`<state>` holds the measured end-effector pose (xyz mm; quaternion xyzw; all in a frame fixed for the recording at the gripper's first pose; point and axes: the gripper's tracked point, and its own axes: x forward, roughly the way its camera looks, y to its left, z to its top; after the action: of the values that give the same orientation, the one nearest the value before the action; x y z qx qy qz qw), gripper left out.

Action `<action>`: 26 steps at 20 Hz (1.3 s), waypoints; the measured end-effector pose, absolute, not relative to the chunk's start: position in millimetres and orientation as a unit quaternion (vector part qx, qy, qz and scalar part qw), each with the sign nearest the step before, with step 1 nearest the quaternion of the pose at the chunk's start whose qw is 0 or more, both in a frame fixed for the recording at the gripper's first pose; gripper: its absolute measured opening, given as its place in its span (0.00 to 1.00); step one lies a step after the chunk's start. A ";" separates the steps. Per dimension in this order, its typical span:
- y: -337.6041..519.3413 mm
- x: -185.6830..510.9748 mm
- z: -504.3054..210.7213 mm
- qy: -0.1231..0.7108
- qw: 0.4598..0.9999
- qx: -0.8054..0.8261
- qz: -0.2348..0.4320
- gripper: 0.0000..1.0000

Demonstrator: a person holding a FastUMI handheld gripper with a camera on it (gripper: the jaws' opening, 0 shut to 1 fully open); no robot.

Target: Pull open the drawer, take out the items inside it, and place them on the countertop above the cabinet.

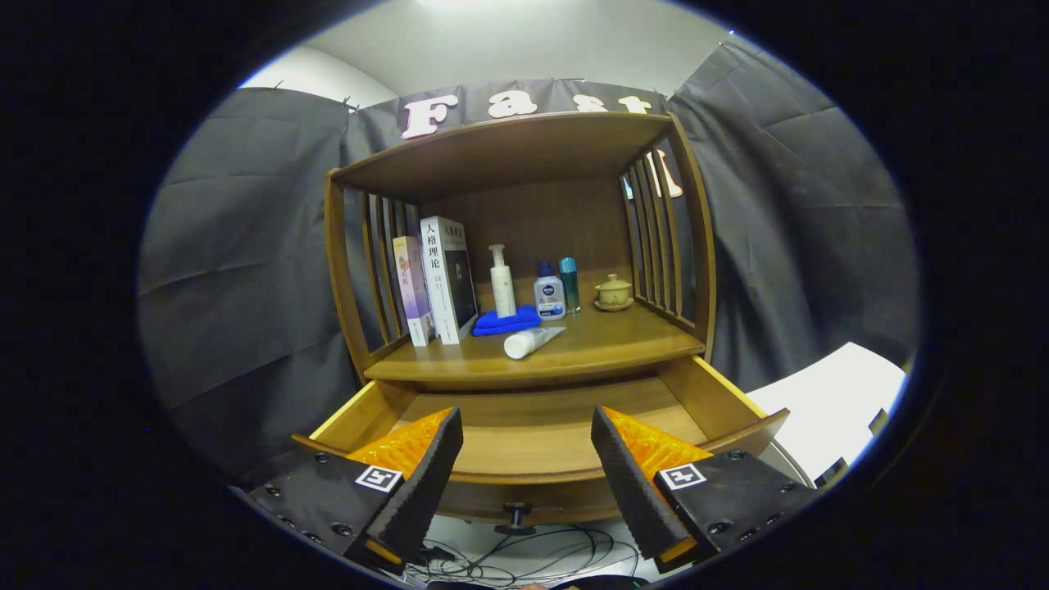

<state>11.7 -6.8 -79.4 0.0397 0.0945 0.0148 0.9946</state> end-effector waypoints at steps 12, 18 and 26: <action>8.4 -11.2 -159.1 0.127 0.991 0.039 0.014 0.98; 8.1 -2.1 -181.1 0.140 0.990 0.027 0.005 0.98; 7.3 16.5 -197.7 0.147 0.989 0.017 -0.011 0.98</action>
<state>16.5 7.3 -197.7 0.0169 0.1470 -0.0113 0.9889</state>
